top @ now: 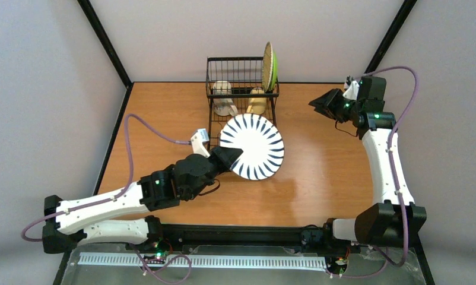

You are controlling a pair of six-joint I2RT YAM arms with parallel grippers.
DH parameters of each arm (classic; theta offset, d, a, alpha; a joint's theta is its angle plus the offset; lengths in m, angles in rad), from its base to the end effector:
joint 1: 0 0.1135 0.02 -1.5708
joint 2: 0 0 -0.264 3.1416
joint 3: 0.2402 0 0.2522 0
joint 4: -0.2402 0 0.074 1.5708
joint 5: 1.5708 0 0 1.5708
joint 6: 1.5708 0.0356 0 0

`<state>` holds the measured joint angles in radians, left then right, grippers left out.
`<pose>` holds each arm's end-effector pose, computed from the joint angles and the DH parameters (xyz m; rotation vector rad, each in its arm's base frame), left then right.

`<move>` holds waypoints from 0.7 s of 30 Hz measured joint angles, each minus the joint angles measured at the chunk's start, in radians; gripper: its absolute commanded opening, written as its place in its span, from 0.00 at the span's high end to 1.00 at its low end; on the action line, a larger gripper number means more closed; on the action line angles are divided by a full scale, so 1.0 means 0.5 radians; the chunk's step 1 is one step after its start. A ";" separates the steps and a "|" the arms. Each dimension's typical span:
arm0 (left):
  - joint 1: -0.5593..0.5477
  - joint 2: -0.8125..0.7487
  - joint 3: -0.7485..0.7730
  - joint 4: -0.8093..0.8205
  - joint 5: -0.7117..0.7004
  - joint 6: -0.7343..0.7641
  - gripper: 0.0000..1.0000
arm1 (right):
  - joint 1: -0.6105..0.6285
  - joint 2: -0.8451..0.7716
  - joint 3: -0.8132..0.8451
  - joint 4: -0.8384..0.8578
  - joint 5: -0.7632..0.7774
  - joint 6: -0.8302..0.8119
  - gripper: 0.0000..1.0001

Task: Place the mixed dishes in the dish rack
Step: Pass from the left arm to the right

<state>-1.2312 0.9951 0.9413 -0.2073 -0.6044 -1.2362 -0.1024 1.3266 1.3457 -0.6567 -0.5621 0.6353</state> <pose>0.0937 -0.2044 0.3550 -0.4601 1.9011 -1.1823 0.2841 -0.0101 0.3724 0.4995 2.1878 0.9130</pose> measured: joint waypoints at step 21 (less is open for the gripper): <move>0.228 -0.417 -0.202 0.050 -0.075 -0.336 1.00 | 0.769 -0.225 -0.042 0.311 -0.487 0.016 0.23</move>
<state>-1.1172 0.7868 0.8402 -0.1825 -0.6418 -1.4040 0.2821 1.2140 1.3247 -0.5014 -0.8055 0.6434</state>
